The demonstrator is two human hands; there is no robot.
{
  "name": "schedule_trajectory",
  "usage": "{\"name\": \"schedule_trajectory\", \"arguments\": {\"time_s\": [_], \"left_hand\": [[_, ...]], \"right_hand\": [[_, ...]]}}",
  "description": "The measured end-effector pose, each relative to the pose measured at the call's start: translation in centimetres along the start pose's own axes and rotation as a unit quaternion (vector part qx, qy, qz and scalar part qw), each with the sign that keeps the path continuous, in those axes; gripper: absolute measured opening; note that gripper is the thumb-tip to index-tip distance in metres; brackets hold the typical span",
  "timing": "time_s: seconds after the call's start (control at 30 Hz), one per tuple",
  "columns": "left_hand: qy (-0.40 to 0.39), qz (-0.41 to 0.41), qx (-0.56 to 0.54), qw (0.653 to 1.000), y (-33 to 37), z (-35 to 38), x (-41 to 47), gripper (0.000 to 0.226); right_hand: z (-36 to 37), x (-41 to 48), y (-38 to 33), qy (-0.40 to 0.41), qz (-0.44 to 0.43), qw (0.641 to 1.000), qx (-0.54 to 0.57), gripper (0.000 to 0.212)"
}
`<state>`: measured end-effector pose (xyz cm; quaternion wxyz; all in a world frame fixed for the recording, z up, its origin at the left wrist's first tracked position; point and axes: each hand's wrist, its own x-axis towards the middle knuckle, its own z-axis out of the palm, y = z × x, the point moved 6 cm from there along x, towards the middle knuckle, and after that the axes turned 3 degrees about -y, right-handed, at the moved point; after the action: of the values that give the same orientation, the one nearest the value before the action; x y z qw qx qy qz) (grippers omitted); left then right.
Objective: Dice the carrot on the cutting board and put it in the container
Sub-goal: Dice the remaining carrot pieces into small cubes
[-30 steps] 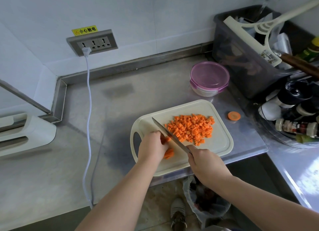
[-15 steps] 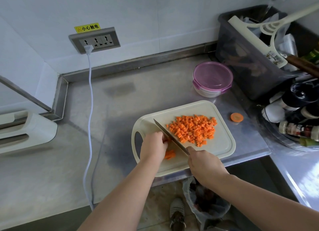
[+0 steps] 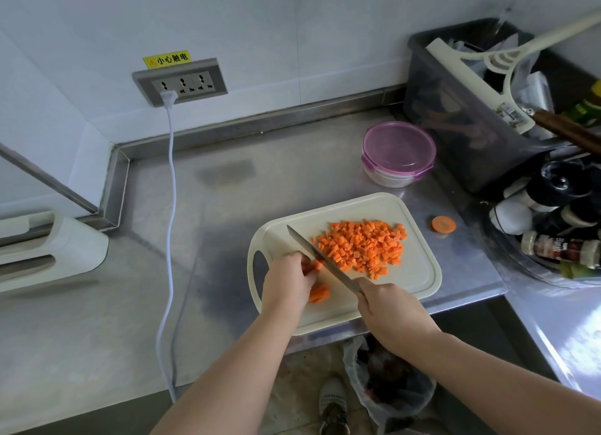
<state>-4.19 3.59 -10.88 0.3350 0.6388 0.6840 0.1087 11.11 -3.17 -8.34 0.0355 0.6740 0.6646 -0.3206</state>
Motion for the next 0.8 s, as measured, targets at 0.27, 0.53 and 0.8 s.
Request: {"name": "schedule_trajectory", "arguments": {"time_s": [0.27,0.53,0.8], "left_hand": [[0.005,0.004,0.038,0.999,0.06,-0.07,0.09,0.017],[-0.003,0.002,0.036,0.999,-0.05,0.22,0.42,0.012],[0.008,-0.002,0.053,0.999,-0.10,0.05,0.52,0.014]], "right_hand": [[0.23,0.23,-0.42,-0.017,-0.002,1.000,-0.012,0.030],[0.26,0.48,-0.50,-0.017,-0.008,1.000,-0.015,0.030],[0.55,0.72,-0.55,-0.026,-0.010,0.999,-0.033,0.037]]}}
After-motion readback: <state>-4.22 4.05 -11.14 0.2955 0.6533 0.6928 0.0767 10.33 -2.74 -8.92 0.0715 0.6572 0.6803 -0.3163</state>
